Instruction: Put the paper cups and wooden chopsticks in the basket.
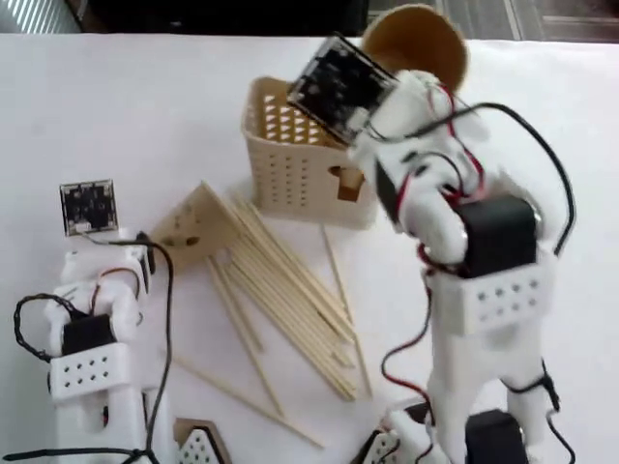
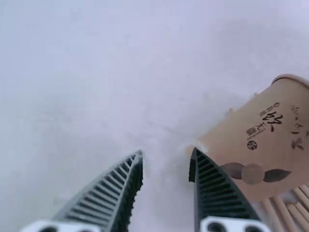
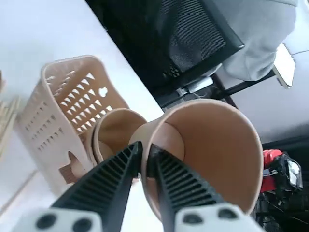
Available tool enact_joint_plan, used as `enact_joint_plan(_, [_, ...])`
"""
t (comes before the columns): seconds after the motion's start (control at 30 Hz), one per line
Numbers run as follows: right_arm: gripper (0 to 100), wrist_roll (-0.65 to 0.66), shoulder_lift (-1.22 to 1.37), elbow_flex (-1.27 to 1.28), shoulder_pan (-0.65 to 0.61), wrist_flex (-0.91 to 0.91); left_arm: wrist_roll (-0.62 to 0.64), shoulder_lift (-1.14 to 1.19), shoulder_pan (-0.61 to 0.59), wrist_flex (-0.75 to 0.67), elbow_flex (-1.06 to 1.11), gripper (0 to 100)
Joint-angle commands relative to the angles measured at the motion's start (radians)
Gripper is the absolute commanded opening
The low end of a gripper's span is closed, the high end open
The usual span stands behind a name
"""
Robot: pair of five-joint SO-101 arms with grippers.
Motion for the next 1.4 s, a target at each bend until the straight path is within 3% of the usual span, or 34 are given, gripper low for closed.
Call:
enact_joint_plan(0.0, [2.0,-0.035,0.076,-0.057,-0.028,0.007,-0.009,-0.024,-0.001,-0.020,-0.005,17])
enact_joint_plan(0.2, [2.8,-0.048,0.196,-0.057,-0.024,0.012,-0.009,-0.024,-0.001,-0.020,-0.005,17])
enact_joint_plan(0.43, [21.7,-0.206,0.170,-0.219,-0.027,0.145,-0.011,-0.024,-0.001,-0.020,-0.005,17])
enact_joint_plan(0.63, [17.7,-0.218,0.139,-0.377,-0.024,0.351,-0.011,-0.024,-0.001,-0.020,-0.005,17])
enact_joint_plan(0.8, [1.8,-0.310,0.059,-0.127,0.077,0.344,-0.015,-0.024,-0.007,-0.020,-0.012,17])
enact_joint_plan(0.93, [2.6,-0.338,-0.088,0.114,0.102,0.343,-0.069,-0.019,-0.050,0.028,-0.074,23])
enact_joint_plan(1.17, [3.0,-0.338,-0.371,0.539,0.116,0.297,-0.087,-0.018,-0.054,0.313,-0.334,28])
enact_joint_plan(1.37, [3.2,-0.356,-0.549,1.037,0.262,-0.004,-0.305,-0.016,0.035,0.532,-0.545,30])
